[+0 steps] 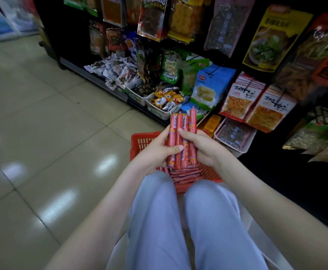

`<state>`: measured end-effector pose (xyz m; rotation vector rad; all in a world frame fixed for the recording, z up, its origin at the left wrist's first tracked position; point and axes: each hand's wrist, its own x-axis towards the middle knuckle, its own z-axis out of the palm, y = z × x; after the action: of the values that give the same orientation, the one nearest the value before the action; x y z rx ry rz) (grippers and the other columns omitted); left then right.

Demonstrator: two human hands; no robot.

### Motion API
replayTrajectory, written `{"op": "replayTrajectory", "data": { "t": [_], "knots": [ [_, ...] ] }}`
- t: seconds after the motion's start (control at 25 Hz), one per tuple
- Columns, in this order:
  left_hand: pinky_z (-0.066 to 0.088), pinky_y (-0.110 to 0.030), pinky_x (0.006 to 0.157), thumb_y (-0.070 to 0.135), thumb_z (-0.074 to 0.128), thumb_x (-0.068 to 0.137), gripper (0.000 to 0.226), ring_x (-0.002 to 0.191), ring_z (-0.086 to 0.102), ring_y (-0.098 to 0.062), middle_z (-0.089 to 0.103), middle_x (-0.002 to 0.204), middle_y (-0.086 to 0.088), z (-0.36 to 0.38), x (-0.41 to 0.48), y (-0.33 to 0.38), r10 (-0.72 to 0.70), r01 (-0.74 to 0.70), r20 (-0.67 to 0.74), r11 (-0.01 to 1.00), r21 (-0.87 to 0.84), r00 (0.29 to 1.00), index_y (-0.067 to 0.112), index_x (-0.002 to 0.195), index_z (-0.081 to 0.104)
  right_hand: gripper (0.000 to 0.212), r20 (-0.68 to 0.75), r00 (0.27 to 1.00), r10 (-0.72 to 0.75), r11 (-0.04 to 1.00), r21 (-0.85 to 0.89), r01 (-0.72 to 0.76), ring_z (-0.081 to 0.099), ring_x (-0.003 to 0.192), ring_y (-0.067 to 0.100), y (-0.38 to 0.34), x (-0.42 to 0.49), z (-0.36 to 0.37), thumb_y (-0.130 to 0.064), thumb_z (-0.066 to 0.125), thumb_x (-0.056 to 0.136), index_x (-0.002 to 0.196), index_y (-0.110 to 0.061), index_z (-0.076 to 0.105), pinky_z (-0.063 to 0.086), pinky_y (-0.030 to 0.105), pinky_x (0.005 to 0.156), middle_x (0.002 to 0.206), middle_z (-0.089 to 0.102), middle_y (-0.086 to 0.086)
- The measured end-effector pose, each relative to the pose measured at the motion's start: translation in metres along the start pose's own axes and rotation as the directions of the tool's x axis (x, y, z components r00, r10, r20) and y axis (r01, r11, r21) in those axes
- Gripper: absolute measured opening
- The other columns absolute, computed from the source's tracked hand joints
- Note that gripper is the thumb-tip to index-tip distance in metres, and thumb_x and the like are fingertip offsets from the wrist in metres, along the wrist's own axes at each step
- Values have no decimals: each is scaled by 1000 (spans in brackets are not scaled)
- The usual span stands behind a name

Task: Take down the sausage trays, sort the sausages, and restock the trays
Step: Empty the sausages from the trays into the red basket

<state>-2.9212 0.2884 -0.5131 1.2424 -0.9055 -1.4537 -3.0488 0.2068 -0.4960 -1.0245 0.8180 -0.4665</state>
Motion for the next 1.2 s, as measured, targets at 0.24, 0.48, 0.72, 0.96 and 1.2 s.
{"op": "replayTrajectory", "data": {
  "t": [0.24,0.48,0.72,0.96,1.2],
  "knots": [
    [57,-43,78,11,60,92,57,96,68,-19,68,115,2,-3,56,-11,-138,137,14,988,79,990,56,122,43,14,-15,995,101,994,37,-101,70,77,25,14,44,-37,-4,58,89,101,0,63,59,39,67,91,67,17],
    [56,-38,77,18,56,95,58,94,68,-18,64,119,3,-23,131,-52,-303,294,93,951,97,949,54,135,34,20,-73,973,217,976,49,-214,69,79,26,41,115,-88,1,63,84,104,0,64,59,39,63,90,68,17],
    [52,-37,90,11,56,92,55,94,64,-24,66,98,-3,-53,213,-134,-427,464,-230,874,144,875,29,141,40,19,-313,937,153,811,-503,-300,65,88,29,101,185,-164,-4,70,81,96,-14,65,53,35,78,91,68,10],
    [56,-30,80,20,65,89,56,91,65,-11,67,101,0,-50,254,-225,-583,591,-136,806,23,801,24,138,39,25,-138,944,301,636,-708,-306,58,71,4,187,227,-205,0,67,82,93,-22,62,43,26,71,80,62,-7],
    [46,-34,72,21,61,89,47,91,64,-31,66,105,-11,-38,274,-295,-454,494,-242,596,633,858,17,130,38,41,72,936,345,81,-996,47,52,119,24,249,252,-240,-6,53,90,128,-21,52,43,36,95,128,56,3]
  ]
}}
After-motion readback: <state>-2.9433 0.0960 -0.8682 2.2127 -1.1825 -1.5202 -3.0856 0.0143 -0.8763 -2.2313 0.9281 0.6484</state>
